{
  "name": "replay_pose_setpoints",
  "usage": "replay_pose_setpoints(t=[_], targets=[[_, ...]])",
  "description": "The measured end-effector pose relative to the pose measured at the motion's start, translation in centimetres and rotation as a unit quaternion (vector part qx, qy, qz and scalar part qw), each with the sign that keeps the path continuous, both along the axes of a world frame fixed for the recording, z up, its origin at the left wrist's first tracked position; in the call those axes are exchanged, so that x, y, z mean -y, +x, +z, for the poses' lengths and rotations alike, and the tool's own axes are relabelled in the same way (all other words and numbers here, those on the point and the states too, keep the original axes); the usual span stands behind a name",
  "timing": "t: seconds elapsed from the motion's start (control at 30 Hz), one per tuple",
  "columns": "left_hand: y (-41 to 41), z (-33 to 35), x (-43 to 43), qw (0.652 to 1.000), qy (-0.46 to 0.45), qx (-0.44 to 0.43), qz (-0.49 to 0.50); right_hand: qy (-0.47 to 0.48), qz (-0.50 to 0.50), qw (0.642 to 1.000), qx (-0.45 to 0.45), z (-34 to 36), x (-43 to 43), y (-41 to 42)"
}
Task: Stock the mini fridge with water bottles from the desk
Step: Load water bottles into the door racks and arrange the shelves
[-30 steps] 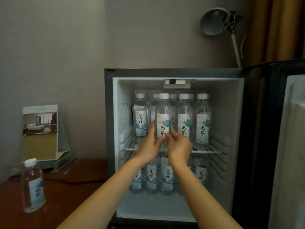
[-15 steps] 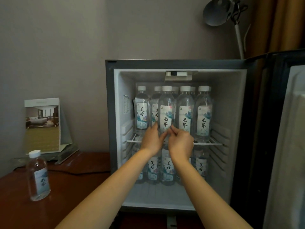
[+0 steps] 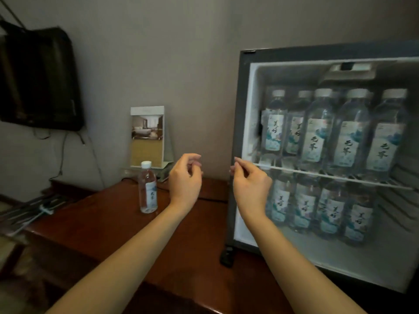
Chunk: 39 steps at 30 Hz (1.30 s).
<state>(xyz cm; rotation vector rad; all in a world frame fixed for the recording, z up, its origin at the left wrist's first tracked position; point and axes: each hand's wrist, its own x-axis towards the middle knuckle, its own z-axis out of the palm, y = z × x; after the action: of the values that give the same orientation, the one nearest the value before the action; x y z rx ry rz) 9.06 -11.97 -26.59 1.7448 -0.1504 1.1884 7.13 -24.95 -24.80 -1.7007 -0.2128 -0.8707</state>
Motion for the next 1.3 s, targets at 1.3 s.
replay_pose_setpoints(t=[1.3], targets=[[6.5, -13.0, -16.0, 0.899, -0.056, -0.402, -0.162, -0.098, 0.396, 0.879, -0.246, -13.3, -14.8, 13.2]])
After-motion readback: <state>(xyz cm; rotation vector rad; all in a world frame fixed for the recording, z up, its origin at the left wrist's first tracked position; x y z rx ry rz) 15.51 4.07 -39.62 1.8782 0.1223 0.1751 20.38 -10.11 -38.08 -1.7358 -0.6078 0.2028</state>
